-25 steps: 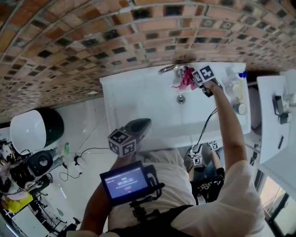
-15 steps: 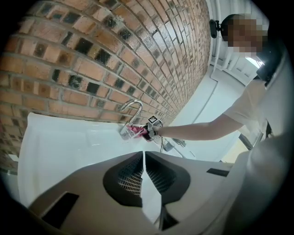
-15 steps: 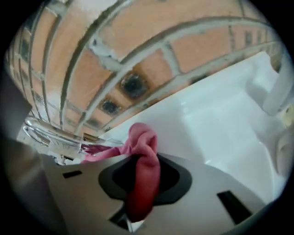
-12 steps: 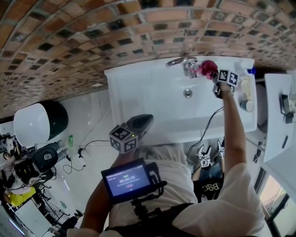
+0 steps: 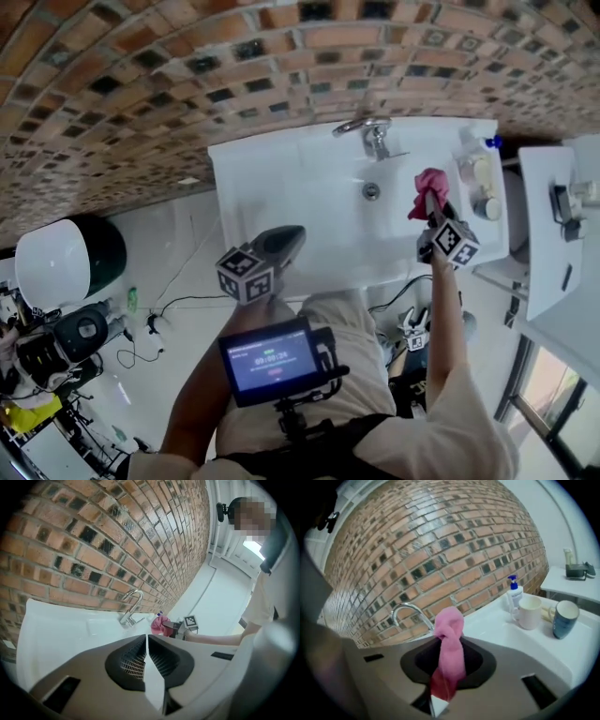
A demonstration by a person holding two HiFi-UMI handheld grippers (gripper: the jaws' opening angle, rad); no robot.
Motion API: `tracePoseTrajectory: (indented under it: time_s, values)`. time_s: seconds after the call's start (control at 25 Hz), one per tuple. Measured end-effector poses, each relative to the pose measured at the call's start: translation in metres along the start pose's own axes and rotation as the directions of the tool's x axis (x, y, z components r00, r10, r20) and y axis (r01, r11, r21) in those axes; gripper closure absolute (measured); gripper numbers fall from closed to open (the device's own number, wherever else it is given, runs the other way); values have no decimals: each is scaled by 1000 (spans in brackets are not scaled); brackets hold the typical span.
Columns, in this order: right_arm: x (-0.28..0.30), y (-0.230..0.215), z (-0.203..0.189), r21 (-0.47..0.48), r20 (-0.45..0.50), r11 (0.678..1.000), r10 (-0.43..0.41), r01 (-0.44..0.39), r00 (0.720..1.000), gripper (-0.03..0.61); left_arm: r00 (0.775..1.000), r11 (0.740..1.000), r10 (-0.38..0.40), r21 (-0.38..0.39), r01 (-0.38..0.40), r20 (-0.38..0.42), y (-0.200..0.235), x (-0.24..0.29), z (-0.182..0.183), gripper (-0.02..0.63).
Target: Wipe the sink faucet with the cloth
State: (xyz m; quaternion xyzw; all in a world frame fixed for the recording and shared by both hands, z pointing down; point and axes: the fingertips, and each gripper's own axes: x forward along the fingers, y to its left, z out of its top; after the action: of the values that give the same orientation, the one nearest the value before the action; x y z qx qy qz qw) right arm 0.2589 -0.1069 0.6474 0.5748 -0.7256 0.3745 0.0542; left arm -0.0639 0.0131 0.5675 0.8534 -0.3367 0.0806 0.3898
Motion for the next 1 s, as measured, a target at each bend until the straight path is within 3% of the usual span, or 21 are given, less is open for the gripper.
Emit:
tracePoseTrajectory:
  time_s: [0.24,0.48,1.0]
  values:
    - [-73,100,-16,-130,98,988,92,-79,991,488,996,996,-86,42,84,38,-6,-28,10,617]
    - [-131,174,-24,-127,190,990,87,-64,978,488,987,986,-143,92,136,78,-14,-86,17,617]
    - [-201,311,-99,-234,210,970,110,-60,971,486,963,988,-141,94,122,229,10,-241,-1,617]
